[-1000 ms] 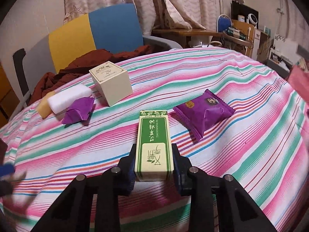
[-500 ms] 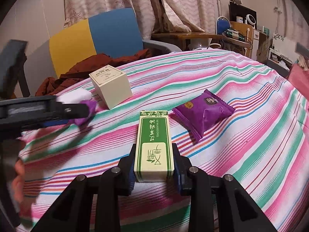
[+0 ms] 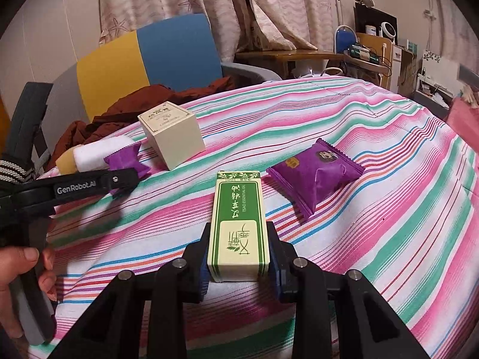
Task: Organize objects
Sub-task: 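Grasp the green tea box with the right tool while the left tool grasps a purple packet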
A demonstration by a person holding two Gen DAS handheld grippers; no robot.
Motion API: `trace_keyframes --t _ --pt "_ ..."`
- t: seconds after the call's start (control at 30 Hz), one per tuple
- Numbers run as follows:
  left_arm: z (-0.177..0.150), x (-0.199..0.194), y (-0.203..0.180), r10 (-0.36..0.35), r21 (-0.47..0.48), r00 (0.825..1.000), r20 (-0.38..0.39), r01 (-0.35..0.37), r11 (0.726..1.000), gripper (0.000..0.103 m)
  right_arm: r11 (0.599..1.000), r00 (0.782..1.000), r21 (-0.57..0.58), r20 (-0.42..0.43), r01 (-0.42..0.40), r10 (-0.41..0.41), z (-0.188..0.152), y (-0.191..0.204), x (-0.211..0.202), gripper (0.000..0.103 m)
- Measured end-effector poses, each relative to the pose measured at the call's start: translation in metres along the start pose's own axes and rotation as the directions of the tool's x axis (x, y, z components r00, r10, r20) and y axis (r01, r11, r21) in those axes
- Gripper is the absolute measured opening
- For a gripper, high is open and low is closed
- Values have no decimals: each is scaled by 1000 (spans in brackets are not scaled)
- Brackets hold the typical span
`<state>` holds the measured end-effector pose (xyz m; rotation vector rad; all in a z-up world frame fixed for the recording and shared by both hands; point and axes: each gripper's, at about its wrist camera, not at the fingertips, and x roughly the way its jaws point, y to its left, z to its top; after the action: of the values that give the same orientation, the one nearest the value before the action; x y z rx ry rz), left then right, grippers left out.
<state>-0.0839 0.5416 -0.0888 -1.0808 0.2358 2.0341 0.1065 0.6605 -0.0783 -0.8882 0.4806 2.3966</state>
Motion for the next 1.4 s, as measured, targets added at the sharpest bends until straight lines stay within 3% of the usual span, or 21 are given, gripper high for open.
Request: trace_keyframes --t 0.17,0.23,0.3,0.4,0.53,0.63,0.7,0.73,0.8,0.97,1.23,1.4 --pt "0 -4 -1 -21 -2 1000 -5 21 1000 30 1000 1000 -4 0 5 -5 0 0 1 32" --pt "0 -8 0 -1 -23 1000 5 2 1000 42 1000 1000 -4 1 4 -4 0 0 1 32" --pt "3 -12 1 5 -76 1000 19 -4 997 62 1000 1000 -4 1 5 -5 0 -1 1 32" --pt "15 -10 -1 28 -125 1000 8 -27 992 66 1000 1000 -4 1 4 -4 0 -1 1 32" --pt "26 4 -10 92 -88 995 -41 -96 991 66 1000 1000 -3 0 2 -2 0 -1 1 32" --pt "24 16 -8 73 -95 995 -72 -80 992 64 1000 1000 -1 1 1 -1 0 -1 1 32" --pt "17 13 -7 91 -73 995 -28 -93 993 44 1000 1000 1 1 -1 1 0 -1 1 32" --pt "11 13 -10 120 -17 993 -8 -120 993 42 1000 1000 1 2 -2 2 0 -1 1 32" --pt "6 8 -11 99 19 995 16 -99 995 42 1000 1000 1 2 -1 1 0 -2 1 32" --pt "-2 -2 -1 48 -9 998 38 -47 999 41 1000 1000 -4 3 5 -5 0 -1 2 32" --pt "-23 -28 2 35 -10 996 80 -35 999 41 999 1000 -20 15 25 -25 0 3 -1 31" --pt "-40 -53 -6 34 49 990 135 -41 998 41 998 997 -48 62 50 -47 -1 9 -9 31"
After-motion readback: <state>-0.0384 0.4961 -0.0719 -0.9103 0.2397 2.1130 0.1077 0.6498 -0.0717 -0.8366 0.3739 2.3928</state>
